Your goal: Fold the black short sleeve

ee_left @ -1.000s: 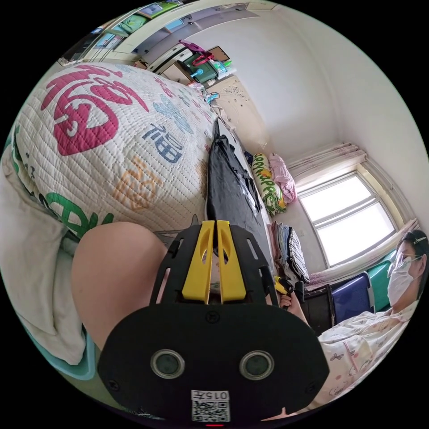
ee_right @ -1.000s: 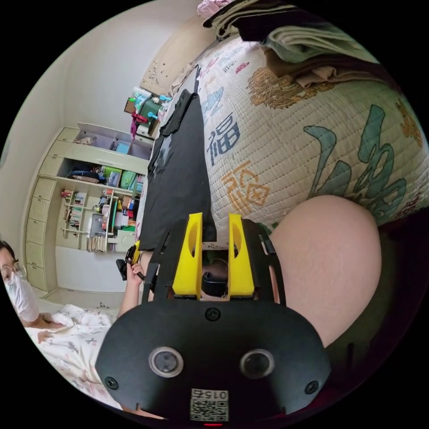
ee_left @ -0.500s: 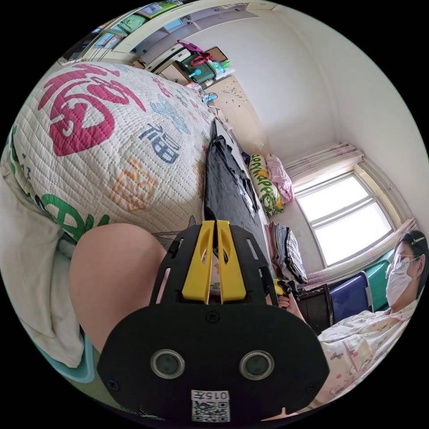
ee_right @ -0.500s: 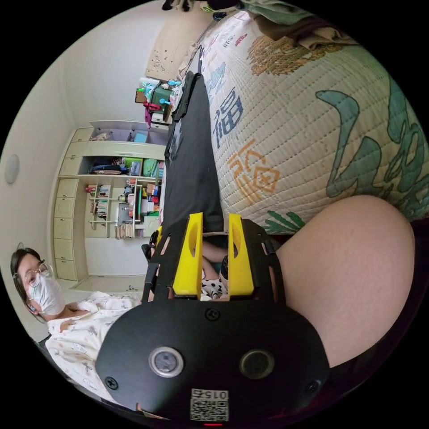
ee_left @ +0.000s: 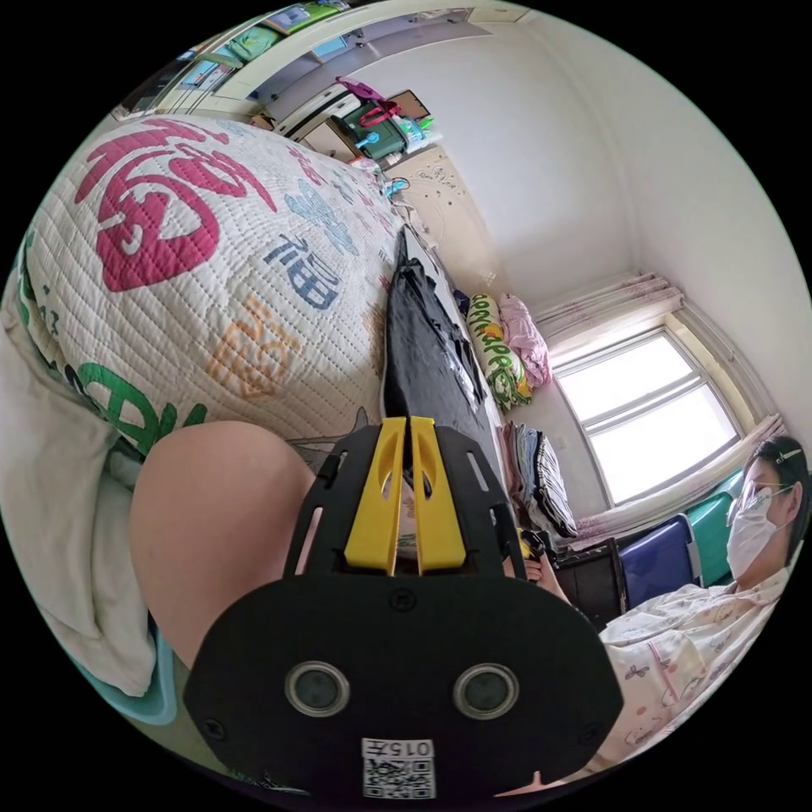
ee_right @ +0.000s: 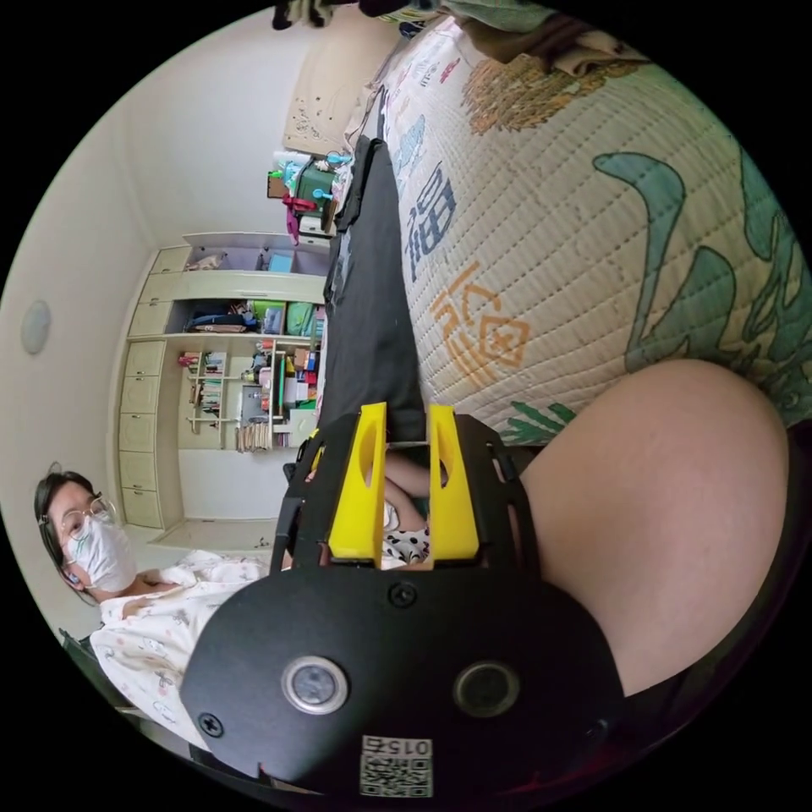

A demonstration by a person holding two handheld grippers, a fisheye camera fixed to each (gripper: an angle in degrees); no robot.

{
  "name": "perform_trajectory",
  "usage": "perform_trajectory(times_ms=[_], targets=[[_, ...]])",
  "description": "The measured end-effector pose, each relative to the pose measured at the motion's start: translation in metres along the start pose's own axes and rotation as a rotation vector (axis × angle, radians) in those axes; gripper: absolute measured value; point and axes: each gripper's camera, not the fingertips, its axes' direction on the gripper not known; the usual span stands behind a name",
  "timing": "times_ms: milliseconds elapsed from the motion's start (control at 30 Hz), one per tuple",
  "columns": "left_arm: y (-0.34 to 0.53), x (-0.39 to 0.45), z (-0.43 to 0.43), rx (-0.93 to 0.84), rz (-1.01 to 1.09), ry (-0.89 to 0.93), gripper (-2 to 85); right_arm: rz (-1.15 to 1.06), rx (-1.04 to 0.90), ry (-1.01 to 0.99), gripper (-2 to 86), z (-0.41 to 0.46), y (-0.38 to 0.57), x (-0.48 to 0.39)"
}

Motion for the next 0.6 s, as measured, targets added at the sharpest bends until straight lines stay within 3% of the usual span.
perform_trajectory(times_ms=[133, 300, 600], targets=[[-0.005, -0.005, -0.005, 0.001, 0.008, 0.005, -0.8, -0.035, 0.032, -0.068, 12.5, -0.002, -0.003, -0.001], [-0.015, -0.012, -0.009, -0.001, 0.013, 0.007, -0.8, -0.043, -0.019, 0.045, 13.5, 0.017, -0.019, -0.008], [-0.034, -0.023, -0.016, 0.007, 0.012, 0.028, -0.7, 0.001, -0.049, -0.052, 9.4, 0.037, -0.038, 0.012]])
